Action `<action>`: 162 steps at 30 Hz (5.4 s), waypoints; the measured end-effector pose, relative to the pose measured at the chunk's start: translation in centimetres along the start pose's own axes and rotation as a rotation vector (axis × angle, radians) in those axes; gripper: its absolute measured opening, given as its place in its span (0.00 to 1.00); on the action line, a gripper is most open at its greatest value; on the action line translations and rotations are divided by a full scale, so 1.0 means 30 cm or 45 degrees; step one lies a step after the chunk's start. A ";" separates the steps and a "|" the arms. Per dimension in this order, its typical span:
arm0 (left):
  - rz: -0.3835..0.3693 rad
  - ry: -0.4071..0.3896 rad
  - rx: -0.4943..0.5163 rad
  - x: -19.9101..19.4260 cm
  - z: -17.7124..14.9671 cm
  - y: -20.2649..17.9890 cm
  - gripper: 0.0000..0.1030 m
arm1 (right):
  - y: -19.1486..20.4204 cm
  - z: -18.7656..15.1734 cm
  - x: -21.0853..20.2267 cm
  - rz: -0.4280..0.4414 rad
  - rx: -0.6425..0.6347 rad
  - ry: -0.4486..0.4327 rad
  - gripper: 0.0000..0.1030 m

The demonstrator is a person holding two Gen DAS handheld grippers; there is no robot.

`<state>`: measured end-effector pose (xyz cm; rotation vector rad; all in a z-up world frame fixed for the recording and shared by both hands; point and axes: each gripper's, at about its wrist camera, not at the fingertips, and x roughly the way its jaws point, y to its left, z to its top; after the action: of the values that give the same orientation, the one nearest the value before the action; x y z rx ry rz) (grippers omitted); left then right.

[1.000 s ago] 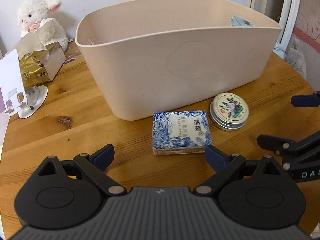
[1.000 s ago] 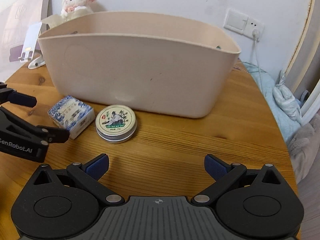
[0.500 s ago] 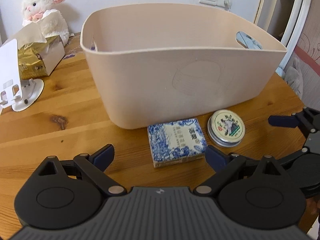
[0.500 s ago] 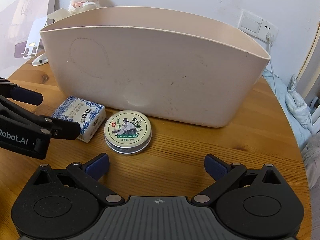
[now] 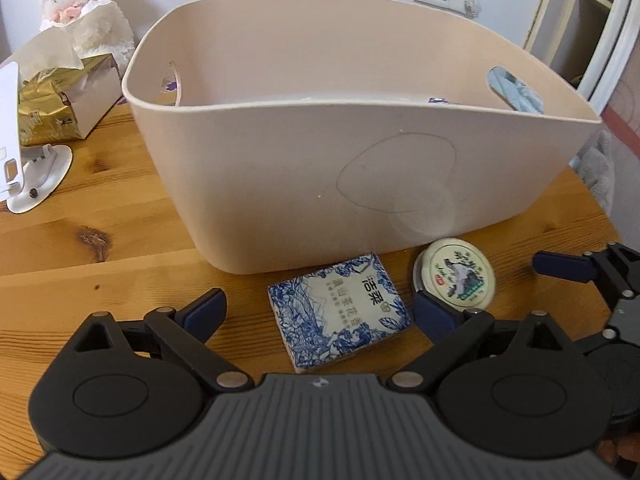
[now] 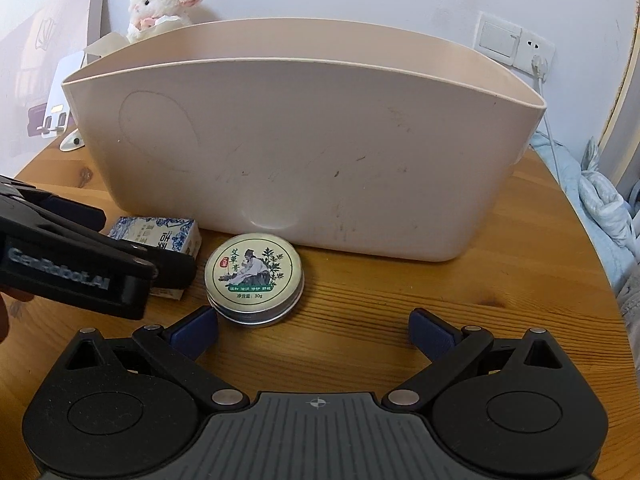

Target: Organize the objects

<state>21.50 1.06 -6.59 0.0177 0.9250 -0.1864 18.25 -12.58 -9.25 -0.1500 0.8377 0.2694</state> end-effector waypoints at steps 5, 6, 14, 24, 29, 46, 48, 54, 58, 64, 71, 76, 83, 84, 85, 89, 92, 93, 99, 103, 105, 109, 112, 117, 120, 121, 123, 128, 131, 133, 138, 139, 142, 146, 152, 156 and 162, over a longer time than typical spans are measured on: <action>0.042 0.010 -0.008 0.018 -0.001 0.003 0.94 | -0.002 0.001 0.007 0.005 0.015 -0.008 1.00; 0.055 0.010 -0.001 0.018 -0.002 0.002 0.93 | -0.004 0.002 0.009 0.005 0.015 -0.012 1.00; 0.112 -0.002 -0.002 -0.005 -0.008 0.011 0.70 | 0.016 0.001 0.015 -0.018 0.010 -0.046 0.97; 0.103 0.021 -0.007 -0.036 -0.022 0.025 0.63 | 0.053 0.012 -0.016 0.018 -0.030 -0.067 0.50; 0.090 0.022 0.000 -0.081 -0.049 0.026 0.63 | 0.054 -0.007 -0.069 0.024 -0.020 -0.058 0.49; 0.101 -0.206 0.107 -0.366 -0.016 0.000 0.63 | -0.075 0.061 -0.415 -0.012 0.046 -0.315 0.50; 0.100 -0.244 0.107 -0.399 0.004 -0.006 0.63 | -0.092 0.084 -0.443 -0.022 0.055 -0.354 0.50; 0.129 -0.356 0.126 -0.451 0.100 -0.020 0.63 | -0.129 0.168 -0.479 -0.059 0.068 -0.447 0.50; 0.164 -0.388 0.127 -0.428 0.172 -0.024 0.63 | -0.150 0.234 -0.476 -0.081 0.081 -0.499 0.50; 0.206 -0.379 0.143 -0.330 0.271 -0.048 0.63 | -0.179 0.309 -0.397 -0.086 0.095 -0.491 0.50; 0.225 -0.279 0.121 -0.159 0.337 -0.056 0.63 | -0.180 0.349 -0.250 -0.093 0.083 -0.386 0.50; 0.235 -0.201 0.114 -0.062 0.331 -0.062 0.63 | -0.172 0.364 -0.151 -0.094 0.054 -0.277 0.50; 0.239 -0.125 0.118 -0.006 0.319 -0.053 0.63 | -0.147 0.360 -0.049 -0.068 0.008 -0.120 0.50; 0.241 -0.125 0.123 -0.006 0.317 -0.056 0.63 | -0.143 0.357 -0.037 -0.063 0.004 -0.098 0.52; 0.237 -0.121 0.127 -0.008 0.314 -0.057 0.64 | -0.147 0.355 -0.034 -0.057 0.013 -0.089 0.57; 0.227 -0.137 0.108 -0.033 0.299 -0.053 0.76 | -0.160 0.354 -0.060 -0.071 0.046 -0.113 0.69; 0.242 -0.190 0.080 -0.069 0.295 -0.045 0.89 | -0.160 0.347 -0.118 -0.081 0.051 -0.174 0.83; 0.248 -0.203 0.068 -0.082 0.294 -0.043 0.90 | -0.161 0.348 -0.132 -0.083 0.049 -0.184 0.92; 0.244 -0.254 0.031 -0.170 0.271 -0.051 0.92 | -0.173 0.336 -0.237 -0.094 0.064 -0.227 1.00; 0.256 -0.278 0.031 -0.227 0.247 -0.065 0.94 | -0.160 0.313 -0.306 -0.089 0.057 -0.237 1.00; 0.270 -0.297 0.039 -0.260 0.232 -0.072 0.94 | -0.147 0.299 -0.337 -0.093 0.046 -0.242 1.00; 0.265 -0.311 0.013 -0.322 0.190 -0.077 0.94 | -0.118 0.267 -0.397 -0.075 0.053 -0.235 1.00; 0.282 -0.319 0.002 -0.360 0.151 -0.078 0.94 | -0.102 0.243 -0.435 -0.062 0.058 -0.232 1.00; 0.271 -0.314 -0.011 -0.424 0.085 -0.075 0.94 | -0.086 0.197 -0.493 -0.038 0.086 -0.225 1.00; 0.265 -0.306 -0.010 -0.463 0.049 -0.074 0.94 | -0.077 0.167 -0.526 -0.023 0.103 -0.223 1.00; 0.267 -0.304 -0.016 -0.476 0.036 -0.074 0.94 | -0.078 0.156 -0.535 -0.022 0.110 -0.223 1.00; 0.260 -0.303 -0.041 -0.507 0.006 -0.075 0.94 | -0.073 0.127 -0.561 -0.017 0.111 -0.224 1.00; 0.219 -0.294 -0.058 -0.578 -0.056 -0.081 0.94 | -0.073 0.063 -0.616 -0.015 0.111 -0.213 1.00; 0.210 -0.297 -0.054 -0.610 -0.084 -0.086 0.94 | -0.070 0.028 -0.649 -0.014 0.118 -0.209 1.00; 0.204 -0.309 -0.050 -0.638 -0.103 -0.091 0.94 | -0.068 0.010 -0.673 -0.017 0.118 -0.210 1.00; 0.187 -0.321 -0.023 -0.696 -0.136 -0.110 0.95 | -0.073 -0.017 -0.737 -0.016 0.135 -0.231 1.00; 0.184 -0.324 -0.021 -0.707 -0.144 -0.114 0.95 | -0.072 -0.021 -0.751 -0.016 0.134 -0.237 1.00; 0.180 -0.316 -0.023 -0.731 -0.173 -0.125 0.95 | -0.070 -0.037 -0.786 -0.013 0.130 -0.249 1.00; 0.167 -0.291 -0.041 -0.757 -0.218 -0.127 0.95 | -0.063 -0.051 -0.820 0.000 0.133 -0.257 1.00; 0.183 -0.306 0.007 -0.806 -0.262 -0.143 0.95 | -0.048 -0.076 -0.849 0.018 0.117 -0.257 1.00; 0.178 -0.315 -0.023 -0.831 -0.285 -0.130 0.95 | -0.046 -0.090 -0.859 0.016 0.124 -0.257 1.00; 0.200 -0.348 -0.001 -0.869 -0.305 -0.128 0.95 | -0.062 -0.113 -0.866 0.009 0.162 -0.240 1.00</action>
<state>-1.70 2.12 8.87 0.0628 0.6480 -0.0410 -0.19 -19.74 8.03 -0.0021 0.6661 0.2323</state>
